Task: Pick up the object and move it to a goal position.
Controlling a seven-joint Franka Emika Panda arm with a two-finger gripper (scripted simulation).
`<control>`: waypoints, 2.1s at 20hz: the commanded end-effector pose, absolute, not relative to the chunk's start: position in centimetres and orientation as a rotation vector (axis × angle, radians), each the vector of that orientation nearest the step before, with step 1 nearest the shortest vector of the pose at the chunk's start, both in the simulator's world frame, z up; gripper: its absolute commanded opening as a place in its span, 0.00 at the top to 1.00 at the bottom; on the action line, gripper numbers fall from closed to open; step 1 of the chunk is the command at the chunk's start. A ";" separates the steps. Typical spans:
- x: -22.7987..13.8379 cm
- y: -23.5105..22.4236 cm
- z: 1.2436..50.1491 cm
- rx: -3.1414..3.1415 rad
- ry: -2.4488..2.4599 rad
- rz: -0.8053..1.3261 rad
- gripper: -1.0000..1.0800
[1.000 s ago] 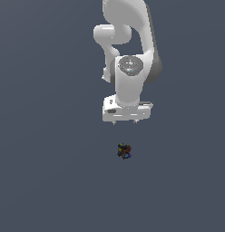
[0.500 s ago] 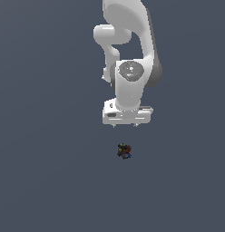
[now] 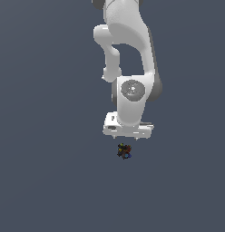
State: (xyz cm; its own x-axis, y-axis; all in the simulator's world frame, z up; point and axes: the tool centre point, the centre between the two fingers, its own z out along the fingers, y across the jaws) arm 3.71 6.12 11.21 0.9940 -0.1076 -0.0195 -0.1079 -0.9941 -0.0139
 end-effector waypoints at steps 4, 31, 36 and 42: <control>5.5 6.3 9.1 -3.125 0.262 0.010 0.04; 6.4 6.3 3.0 -3.126 0.310 0.000 0.04; 6.4 6.3 3.0 -3.126 0.310 0.000 1.00; 6.7 6.3 3.4 -3.125 0.312 -0.013 1.00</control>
